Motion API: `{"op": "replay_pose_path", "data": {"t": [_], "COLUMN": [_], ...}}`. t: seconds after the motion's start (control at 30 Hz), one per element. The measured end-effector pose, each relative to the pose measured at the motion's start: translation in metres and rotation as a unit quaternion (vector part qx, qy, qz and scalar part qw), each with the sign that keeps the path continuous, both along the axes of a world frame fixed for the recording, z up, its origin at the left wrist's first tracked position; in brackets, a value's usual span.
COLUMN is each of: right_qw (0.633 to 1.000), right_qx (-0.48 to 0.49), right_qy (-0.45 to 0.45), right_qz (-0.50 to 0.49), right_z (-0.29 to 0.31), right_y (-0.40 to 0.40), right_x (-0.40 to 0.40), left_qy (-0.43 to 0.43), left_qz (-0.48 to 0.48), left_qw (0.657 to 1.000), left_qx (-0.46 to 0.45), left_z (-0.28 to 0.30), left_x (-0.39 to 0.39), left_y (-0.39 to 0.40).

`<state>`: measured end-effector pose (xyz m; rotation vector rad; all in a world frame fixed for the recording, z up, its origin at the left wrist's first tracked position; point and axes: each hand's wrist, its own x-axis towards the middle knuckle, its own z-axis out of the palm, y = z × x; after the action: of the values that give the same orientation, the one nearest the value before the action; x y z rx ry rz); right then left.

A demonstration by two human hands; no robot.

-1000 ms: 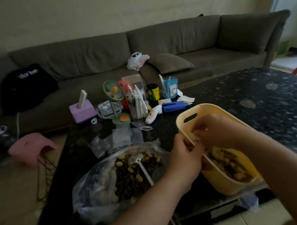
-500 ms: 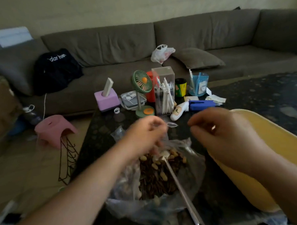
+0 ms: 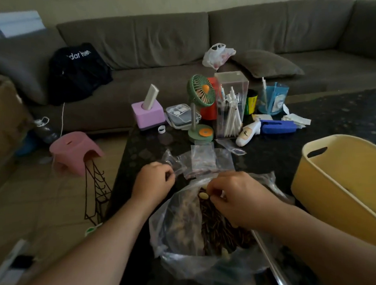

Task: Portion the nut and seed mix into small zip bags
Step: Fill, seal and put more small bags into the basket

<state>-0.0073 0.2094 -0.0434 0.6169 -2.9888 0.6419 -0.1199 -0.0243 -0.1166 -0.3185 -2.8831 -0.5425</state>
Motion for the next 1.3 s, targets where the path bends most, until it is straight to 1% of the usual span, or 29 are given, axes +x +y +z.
{"op": "replay_pose_path", "data": {"t": [0.03, 0.1, 0.17, 0.23, 0.33, 0.43, 0.5, 0.57, 0.67, 0.73, 0.8, 0.87, 0.9, 0.93, 0.97, 1.0, 1.03, 1.07, 1.13, 1.23, 1.3], "right_qw": [1.000, 1.000, 1.000, 0.999, 0.986, 0.944, 0.916, 0.905, 0.892, 0.895, 0.900, 0.903, 0.901, 0.896, 0.890, 0.886, 0.886, 0.892, 0.916, 0.960, 0.966], "right_qx": [-0.001, -0.003, -0.007, -0.035, -0.143, -0.292, -0.361, -0.383, -0.409, -0.400, -0.384, -0.367, -0.371, -0.382, -0.395, -0.405, -0.408, -0.401, -0.350, -0.221, -0.188], "right_qy": [-0.002, -0.006, -0.014, -0.009, -0.016, -0.068, -0.084, -0.084, -0.109, -0.123, -0.124, -0.129, -0.134, -0.141, -0.147, -0.152, -0.151, -0.145, -0.131, -0.108, -0.124], "right_qz": [0.000, -0.001, -0.009, -0.027, -0.089, -0.138, -0.153, -0.162, -0.158, -0.154, -0.167, -0.181, -0.181, -0.178, -0.173, -0.167, -0.160, -0.153, -0.145, -0.137, -0.127], "right_z": [-0.001, -0.002, -0.002, 0.000, 0.008, 0.019, 0.024, 0.026, 0.030, 0.032, 0.032, 0.031, 0.031, 0.031, 0.032, 0.033, 0.034, 0.035, 0.036, 0.039, 0.041], "right_y": [-0.001, -0.003, -0.006, -0.008, -0.014, -0.021, -0.024, -0.025, -0.022, -0.018, -0.015, -0.014, -0.013, -0.013, -0.014, -0.014, -0.015, -0.014, -0.011, -0.004, -0.002], "right_x": [-0.002, -0.005, -0.006, -0.007, -0.006, -0.001, 0.003, 0.008, 0.014, 0.018, 0.019, 0.019, 0.020, 0.020, 0.021, 0.022, 0.023, 0.023, 0.023, 0.023, 0.024], "left_qy": [0.009, 0.011, 0.007, 0.017, 0.016, -0.001, -0.038, -0.083, -0.130, -0.147, -0.145, -0.127, -0.107, -0.066, -0.004, 0.058, 0.104, 0.130, 0.161, 0.206, 0.191], "left_qz": [-0.005, -0.001, 0.018, 0.033, 0.035, -0.015, -0.055, -0.079, -0.065, -0.036, -0.013, -0.022, -0.043, -0.074, -0.107, -0.134, -0.149, -0.153, -0.140, -0.120, -0.147], "left_qw": [1.000, 1.000, 0.998, 0.994, 0.987, 0.975, 0.965, 0.952, 0.924, 0.905, 0.897, 0.909, 0.927, 0.951, 0.971, 0.979, 0.979, 0.976, 0.973, 0.968, 0.966], "left_qx": [-0.012, 0.000, 0.052, 0.100, 0.156, 0.224, 0.253, 0.284, 0.353, 0.398, 0.418, 0.395, 0.357, 0.294, 0.216, 0.140, 0.093, 0.079, 0.088, 0.077, 0.091], "left_z": [-0.001, 0.000, 0.009, 0.024, 0.057, 0.088, 0.098, 0.101, 0.101, 0.102, 0.103, 0.103, 0.102, 0.100, 0.098, 0.097, 0.097, 0.097, 0.098, 0.095, 0.091], "left_x": [0.001, 0.006, 0.012, 0.018, 0.035, 0.068, 0.091, 0.106, 0.116, 0.120, 0.122, 0.126, 0.128, 0.131, 0.133, 0.134, 0.135, 0.134, 0.130, 0.122, 0.119], "left_y": [0.000, -0.002, -0.004, -0.006, -0.003, 0.014, 0.029, 0.040, 0.045, 0.047, 0.049, 0.050, 0.051, 0.052, 0.054, 0.055, 0.056, 0.056, 0.054, 0.048, 0.045]}}
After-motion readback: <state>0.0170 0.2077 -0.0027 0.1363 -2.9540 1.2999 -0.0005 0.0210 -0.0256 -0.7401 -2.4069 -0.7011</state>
